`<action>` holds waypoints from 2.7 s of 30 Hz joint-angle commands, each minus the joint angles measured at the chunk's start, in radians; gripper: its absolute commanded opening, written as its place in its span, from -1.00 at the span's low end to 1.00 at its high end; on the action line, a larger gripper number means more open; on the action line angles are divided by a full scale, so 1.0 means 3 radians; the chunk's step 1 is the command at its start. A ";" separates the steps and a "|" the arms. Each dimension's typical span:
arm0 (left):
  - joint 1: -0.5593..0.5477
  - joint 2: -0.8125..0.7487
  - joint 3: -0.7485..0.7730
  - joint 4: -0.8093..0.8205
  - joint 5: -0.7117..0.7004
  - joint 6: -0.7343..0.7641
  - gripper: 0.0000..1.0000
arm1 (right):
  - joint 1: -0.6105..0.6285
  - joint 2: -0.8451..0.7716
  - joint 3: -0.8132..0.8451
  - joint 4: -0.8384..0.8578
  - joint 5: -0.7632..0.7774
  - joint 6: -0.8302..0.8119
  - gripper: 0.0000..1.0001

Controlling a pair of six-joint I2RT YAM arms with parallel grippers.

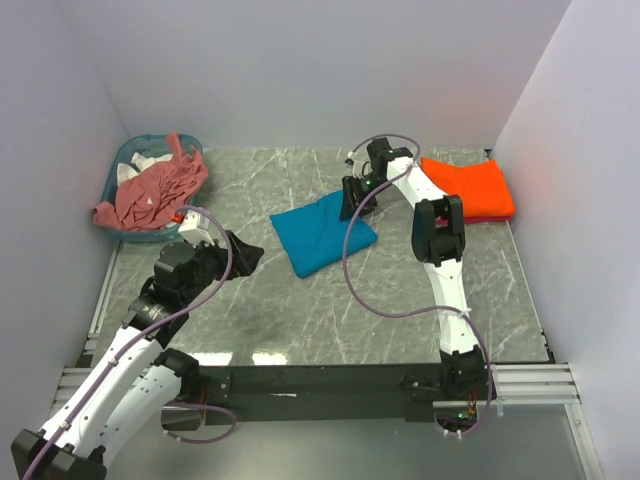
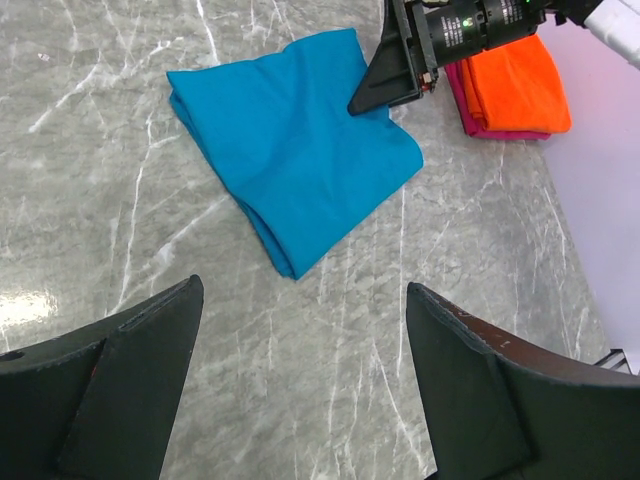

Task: Fold and stack the t-shirts
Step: Neatly place the folded tshirt to the corner

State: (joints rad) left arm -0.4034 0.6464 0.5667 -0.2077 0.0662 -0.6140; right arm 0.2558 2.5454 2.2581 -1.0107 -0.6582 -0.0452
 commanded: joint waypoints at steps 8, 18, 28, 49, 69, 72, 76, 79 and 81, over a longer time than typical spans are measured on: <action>0.0010 -0.0012 0.0023 0.0094 0.0076 -0.0034 0.75 | 0.0032 0.0213 0.0122 -0.0113 -0.0301 0.0084 -1.00; 0.0010 -0.0094 0.0085 -0.0008 0.0010 0.0037 0.75 | 0.0068 -0.0686 -0.0424 0.0290 0.0720 -0.0252 -1.00; 0.0010 -0.0155 0.0105 0.0002 0.0035 0.0139 0.75 | 0.0119 -0.1464 -0.1345 0.0792 0.2101 -0.0565 -1.00; 0.0010 -0.0493 0.0059 -0.0054 0.0055 0.0196 0.75 | 0.0078 -0.1991 -0.1166 0.0950 0.3181 -0.0734 -1.00; 0.0010 -0.0554 0.0029 -0.0049 0.0076 0.0175 0.75 | -0.0218 -0.2195 -0.1212 0.1252 0.3605 -0.1133 -1.00; 0.0010 -0.0554 0.0029 -0.0059 0.0071 0.0175 0.75 | -0.0249 -0.2200 -0.1197 0.1252 0.3610 -0.1163 -1.00; 0.0010 -0.0549 0.0023 -0.0049 0.0081 0.0175 0.76 | -0.0285 -0.2241 -0.1207 0.1273 0.3600 -0.1189 -1.00; 0.0010 -0.0539 0.0023 -0.0054 0.0086 0.0175 0.75 | -0.0295 -0.2277 -0.1202 0.1268 0.3585 -0.1214 -1.00; 0.0010 -0.0539 0.0023 -0.0054 0.0086 0.0175 0.75 | -0.0295 -0.2287 -0.1192 0.1257 0.3585 -0.1225 -1.00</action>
State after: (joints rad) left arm -0.4030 0.4873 0.5667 -0.2531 0.0746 -0.5690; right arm 0.1719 1.9533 1.8778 -0.6865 0.3992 -0.3950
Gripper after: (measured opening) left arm 0.877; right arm 0.067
